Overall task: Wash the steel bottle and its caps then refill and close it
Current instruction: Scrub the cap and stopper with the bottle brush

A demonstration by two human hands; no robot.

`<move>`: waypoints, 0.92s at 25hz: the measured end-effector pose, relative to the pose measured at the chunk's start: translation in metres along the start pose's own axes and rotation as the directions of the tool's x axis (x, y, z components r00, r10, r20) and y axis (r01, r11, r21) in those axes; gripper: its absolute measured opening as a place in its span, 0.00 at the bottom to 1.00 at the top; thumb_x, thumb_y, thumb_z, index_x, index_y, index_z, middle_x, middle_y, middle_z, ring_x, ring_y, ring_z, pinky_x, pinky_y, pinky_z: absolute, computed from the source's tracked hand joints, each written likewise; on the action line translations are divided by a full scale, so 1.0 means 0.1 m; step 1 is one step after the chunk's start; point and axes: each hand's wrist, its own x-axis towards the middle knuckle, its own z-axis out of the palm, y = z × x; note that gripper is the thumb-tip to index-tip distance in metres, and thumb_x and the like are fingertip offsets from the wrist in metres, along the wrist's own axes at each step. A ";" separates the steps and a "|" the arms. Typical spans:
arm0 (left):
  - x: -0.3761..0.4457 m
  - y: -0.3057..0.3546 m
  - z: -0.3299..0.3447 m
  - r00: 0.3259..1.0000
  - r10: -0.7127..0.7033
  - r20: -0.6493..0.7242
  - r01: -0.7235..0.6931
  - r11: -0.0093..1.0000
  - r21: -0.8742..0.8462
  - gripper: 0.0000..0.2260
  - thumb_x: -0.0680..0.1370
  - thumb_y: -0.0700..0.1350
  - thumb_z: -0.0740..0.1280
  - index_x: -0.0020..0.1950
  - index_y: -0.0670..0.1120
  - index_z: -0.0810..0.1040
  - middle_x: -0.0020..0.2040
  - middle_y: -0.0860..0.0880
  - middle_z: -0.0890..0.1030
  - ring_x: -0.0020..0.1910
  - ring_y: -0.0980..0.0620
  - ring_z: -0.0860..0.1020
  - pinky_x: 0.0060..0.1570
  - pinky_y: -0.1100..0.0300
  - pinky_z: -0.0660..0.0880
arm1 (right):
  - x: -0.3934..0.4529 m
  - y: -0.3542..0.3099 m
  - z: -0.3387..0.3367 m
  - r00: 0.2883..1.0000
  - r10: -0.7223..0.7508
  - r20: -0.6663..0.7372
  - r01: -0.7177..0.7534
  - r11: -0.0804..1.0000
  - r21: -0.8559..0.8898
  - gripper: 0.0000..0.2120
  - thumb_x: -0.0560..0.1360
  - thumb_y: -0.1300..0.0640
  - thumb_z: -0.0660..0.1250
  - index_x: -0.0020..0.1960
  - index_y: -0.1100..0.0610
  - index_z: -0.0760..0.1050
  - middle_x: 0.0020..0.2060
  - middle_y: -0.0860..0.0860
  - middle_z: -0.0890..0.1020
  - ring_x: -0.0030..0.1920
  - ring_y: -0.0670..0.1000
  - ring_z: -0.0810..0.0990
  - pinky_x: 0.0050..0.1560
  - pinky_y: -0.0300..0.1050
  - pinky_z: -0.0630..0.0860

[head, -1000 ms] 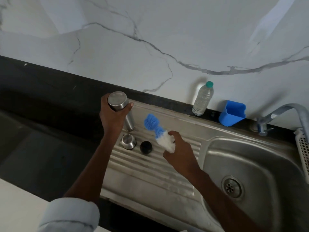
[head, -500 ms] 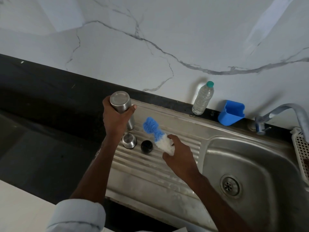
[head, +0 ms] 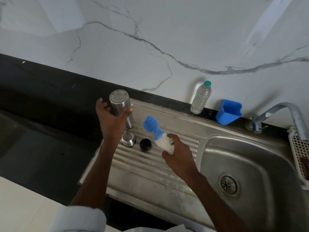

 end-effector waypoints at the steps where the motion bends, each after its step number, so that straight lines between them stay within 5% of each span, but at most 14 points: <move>1: -0.12 -0.10 -0.04 0.998 -0.025 -0.051 0.025 1.000 -0.017 0.45 0.72 0.58 0.80 0.82 0.51 0.60 0.74 0.50 0.71 0.68 0.53 0.74 0.66 0.53 0.76 | -0.01 0.01 -0.02 1.000 -0.001 -0.012 0.000 1.000 -0.023 0.28 0.74 0.56 0.71 0.71 0.44 0.69 0.52 0.42 0.78 0.42 0.44 0.81 0.39 0.38 0.78; 4: -0.51 -0.53 -0.12 0.993 -0.077 -0.093 0.088 0.989 0.115 0.32 0.78 0.60 0.73 0.78 0.51 0.68 0.71 0.50 0.75 0.67 0.52 0.76 0.65 0.46 0.78 | -0.06 0.08 -0.04 0.999 -0.005 -0.036 0.000 0.992 -0.129 0.26 0.74 0.50 0.70 0.69 0.41 0.68 0.51 0.43 0.80 0.46 0.47 0.81 0.48 0.48 0.80; 7: -0.61 -0.88 -0.08 0.992 -0.073 0.102 0.021 0.900 0.436 0.29 0.77 0.68 0.69 0.71 0.53 0.73 0.67 0.49 0.78 0.66 0.48 0.76 0.64 0.41 0.77 | -0.12 0.18 -0.02 0.999 -0.026 -0.023 0.022 0.986 -0.164 0.26 0.73 0.47 0.69 0.70 0.41 0.68 0.56 0.45 0.81 0.54 0.50 0.81 0.56 0.53 0.80; 11: -0.58 -0.91 0.04 0.993 -0.031 0.114 -0.043 0.805 0.592 0.22 0.75 0.60 0.74 0.64 0.52 0.77 0.62 0.50 0.80 0.62 0.47 0.77 0.63 0.44 0.73 | -0.21 0.23 -0.04 0.993 -0.117 -0.025 0.112 0.983 -0.145 0.30 0.75 0.54 0.71 0.75 0.46 0.65 0.62 0.44 0.76 0.57 0.45 0.77 0.57 0.45 0.77; 14: -0.74 -0.70 -0.02 0.996 0.002 0.087 -0.035 0.923 0.384 0.11 0.77 0.56 0.75 0.56 0.56 0.80 0.51 0.57 0.83 0.50 0.61 0.81 0.54 0.56 0.78 | -0.28 0.27 -0.14 0.992 -0.116 -0.049 0.112 0.991 -0.071 0.30 0.76 0.56 0.72 0.73 0.46 0.63 0.58 0.44 0.75 0.49 0.42 0.77 0.44 0.30 0.71; 17: -0.97 -0.43 0.03 0.994 -0.106 0.013 0.106 0.994 -0.009 0.07 0.82 0.51 0.69 0.58 0.52 0.81 0.51 0.53 0.85 0.48 0.60 0.83 0.49 0.60 0.79 | -0.36 0.40 -0.33 0.973 -0.212 -0.096 0.208 0.977 -0.051 0.26 0.75 0.54 0.73 0.70 0.47 0.68 0.56 0.43 0.76 0.52 0.43 0.78 0.48 0.38 0.75; 18: -1.02 -0.34 0.09 0.977 -0.210 0.034 0.212 0.960 -0.182 0.08 0.84 0.50 0.66 0.58 0.49 0.81 0.51 0.51 0.85 0.48 0.57 0.84 0.50 0.57 0.80 | -0.41 0.47 -0.41 0.956 -0.274 -0.103 0.267 0.960 -0.080 0.25 0.75 0.54 0.74 0.70 0.47 0.69 0.56 0.42 0.76 0.53 0.42 0.78 0.49 0.41 0.76; 20: -1.10 -0.15 0.26 0.875 -0.445 0.189 0.474 0.712 -0.519 0.08 0.84 0.46 0.61 0.54 0.44 0.78 0.49 0.45 0.83 0.46 0.50 0.84 0.51 0.52 0.80 | -0.50 0.61 -0.56 0.925 -0.363 -0.115 0.341 0.924 -0.175 0.24 0.76 0.52 0.72 0.71 0.47 0.71 0.57 0.41 0.76 0.54 0.41 0.78 0.47 0.43 0.79; 21: -1.14 -0.08 0.34 0.817 -0.503 0.283 0.562 0.580 -0.590 0.08 0.84 0.46 0.61 0.50 0.45 0.77 0.45 0.44 0.81 0.43 0.49 0.82 0.49 0.52 0.79 | -0.54 0.66 -0.64 0.916 -0.385 -0.114 0.356 0.909 -0.215 0.24 0.77 0.50 0.71 0.72 0.46 0.72 0.58 0.40 0.76 0.54 0.41 0.78 0.46 0.45 0.80; 23: -1.27 0.00 0.53 0.748 -0.525 0.407 0.657 0.496 -0.567 0.10 0.83 0.49 0.64 0.44 0.47 0.75 0.37 0.46 0.78 0.38 0.49 0.79 0.45 0.52 0.76 | -0.62 0.73 -0.76 0.907 -0.412 -0.092 0.373 0.884 -0.280 0.24 0.78 0.47 0.68 0.73 0.45 0.72 0.59 0.39 0.76 0.52 0.42 0.79 0.45 0.46 0.81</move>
